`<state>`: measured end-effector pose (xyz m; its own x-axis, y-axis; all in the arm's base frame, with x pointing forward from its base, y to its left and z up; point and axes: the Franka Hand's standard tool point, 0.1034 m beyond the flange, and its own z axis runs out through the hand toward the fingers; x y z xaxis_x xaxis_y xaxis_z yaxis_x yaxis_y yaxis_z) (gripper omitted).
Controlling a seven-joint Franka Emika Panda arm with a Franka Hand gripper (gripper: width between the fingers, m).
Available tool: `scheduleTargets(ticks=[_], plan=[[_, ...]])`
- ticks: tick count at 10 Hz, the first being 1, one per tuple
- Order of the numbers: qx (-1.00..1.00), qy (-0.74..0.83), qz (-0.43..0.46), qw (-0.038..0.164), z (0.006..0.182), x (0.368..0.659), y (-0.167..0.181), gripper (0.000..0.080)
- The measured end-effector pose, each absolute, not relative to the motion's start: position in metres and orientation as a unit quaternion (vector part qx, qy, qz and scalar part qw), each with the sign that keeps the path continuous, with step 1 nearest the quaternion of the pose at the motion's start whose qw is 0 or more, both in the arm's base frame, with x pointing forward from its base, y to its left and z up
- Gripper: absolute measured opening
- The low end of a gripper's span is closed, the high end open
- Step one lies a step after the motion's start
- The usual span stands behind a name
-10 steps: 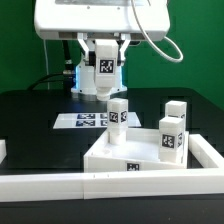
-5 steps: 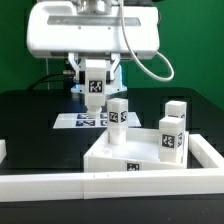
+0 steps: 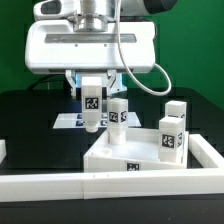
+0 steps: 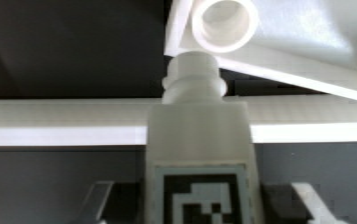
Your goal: Assemble square table
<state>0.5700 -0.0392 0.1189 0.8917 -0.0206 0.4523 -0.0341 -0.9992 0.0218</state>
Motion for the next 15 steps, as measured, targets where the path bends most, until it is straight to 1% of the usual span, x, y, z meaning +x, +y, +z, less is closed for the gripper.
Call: scheduleTargets(ticks=[4,6,8,9,11,15], plan=[[0.973,-0.014,0.231,0.015,0.118,0.569,-0.039,0.0288],[0.973,-0.049,0.225,0.008,0.109,0.566,-0.042,0.0288],[0.972,-0.053,0.229,0.015,0.094,0.565,-0.036,0.0288],[0.973,-0.051,0.226,0.013,0.089,0.564,-0.032,0.0288],[0.972,-0.049,0.229,0.015,0.084,0.566,-0.029,0.0288],[0.972,-0.049,0.228,0.015,0.084,0.565,-0.029,0.0288]])
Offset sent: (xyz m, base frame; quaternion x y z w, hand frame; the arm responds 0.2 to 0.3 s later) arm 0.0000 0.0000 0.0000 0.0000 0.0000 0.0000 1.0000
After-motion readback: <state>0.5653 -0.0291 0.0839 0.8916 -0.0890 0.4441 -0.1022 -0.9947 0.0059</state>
